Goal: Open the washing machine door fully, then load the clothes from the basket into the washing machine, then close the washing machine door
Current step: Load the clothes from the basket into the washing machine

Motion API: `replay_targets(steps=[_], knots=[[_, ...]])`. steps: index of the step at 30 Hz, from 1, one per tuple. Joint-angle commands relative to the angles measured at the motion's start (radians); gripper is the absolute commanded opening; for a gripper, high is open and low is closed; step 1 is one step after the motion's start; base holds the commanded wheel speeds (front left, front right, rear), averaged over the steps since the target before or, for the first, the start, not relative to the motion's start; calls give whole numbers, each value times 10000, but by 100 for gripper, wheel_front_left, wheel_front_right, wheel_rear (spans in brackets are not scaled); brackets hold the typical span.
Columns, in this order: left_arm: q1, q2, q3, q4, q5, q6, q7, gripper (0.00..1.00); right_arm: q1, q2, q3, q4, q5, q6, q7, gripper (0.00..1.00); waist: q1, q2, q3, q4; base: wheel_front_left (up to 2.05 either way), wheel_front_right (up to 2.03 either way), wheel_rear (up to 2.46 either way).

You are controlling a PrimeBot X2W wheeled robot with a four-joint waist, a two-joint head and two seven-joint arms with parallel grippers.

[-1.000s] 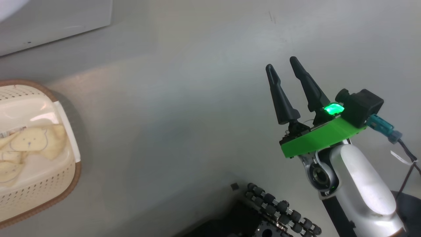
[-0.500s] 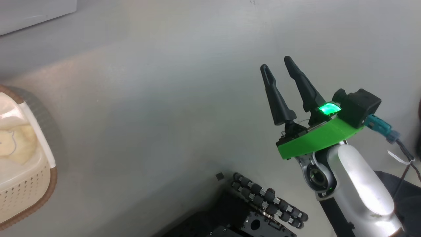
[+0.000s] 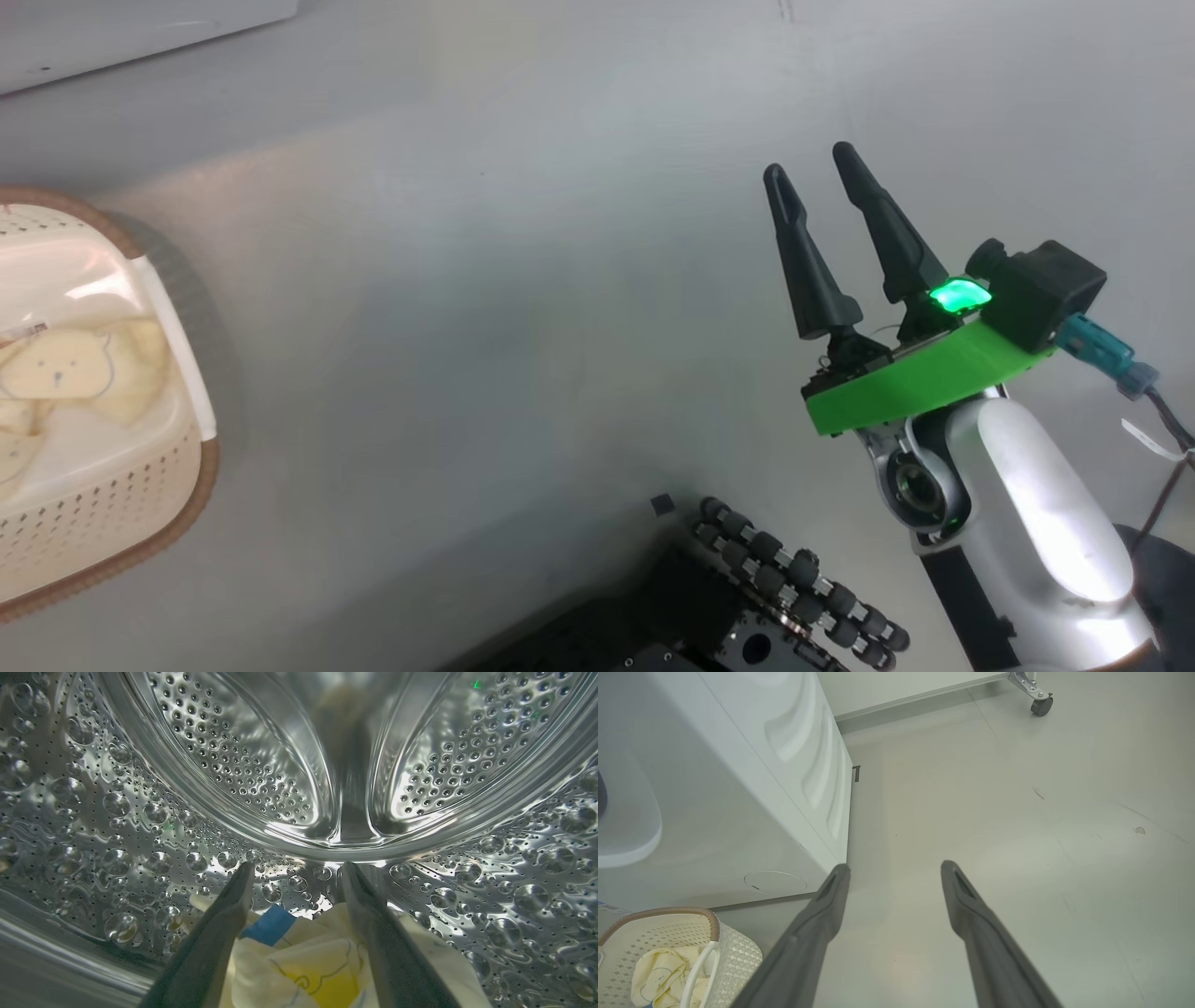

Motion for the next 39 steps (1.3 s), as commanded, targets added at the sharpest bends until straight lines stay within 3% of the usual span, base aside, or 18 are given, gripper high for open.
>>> replay_targets(steps=[1, 11, 23, 32, 39], knots=[[179, 379, 198, -381, -62, 114, 42, 100, 115, -87, 5, -198, -102, 17, -91, 100, 0, 0, -119, 154, 0, 0, 0], [2061, -236, 465, -1147, -889, 492, -605, 100, 159, -87, -521, -61, -582, 17, -91, 100, 0, 0, -999, 976, 0, 0, 0], [5865, -1273, 936, -2447, -1892, 1075, -2572, 100, 666, -87, -1279, 340, -1265, 17, -76, 100, 0, 0, -2624, 1985, 0, 0, 0], [8510, -1897, 935, -3536, -1990, 1611, -3888, 100, 1290, -87, -1637, 197, -1702, 17, 340, 100, 0, 0, -3815, 2489, 0, 0, 0], [10487, -2514, 906, -4489, -1900, 2084, -4341, 100, 1831, -87, -1836, -109, -2015, 17, 778, 100, 0, 0, -4592, 2806, 0, 0, 0]])
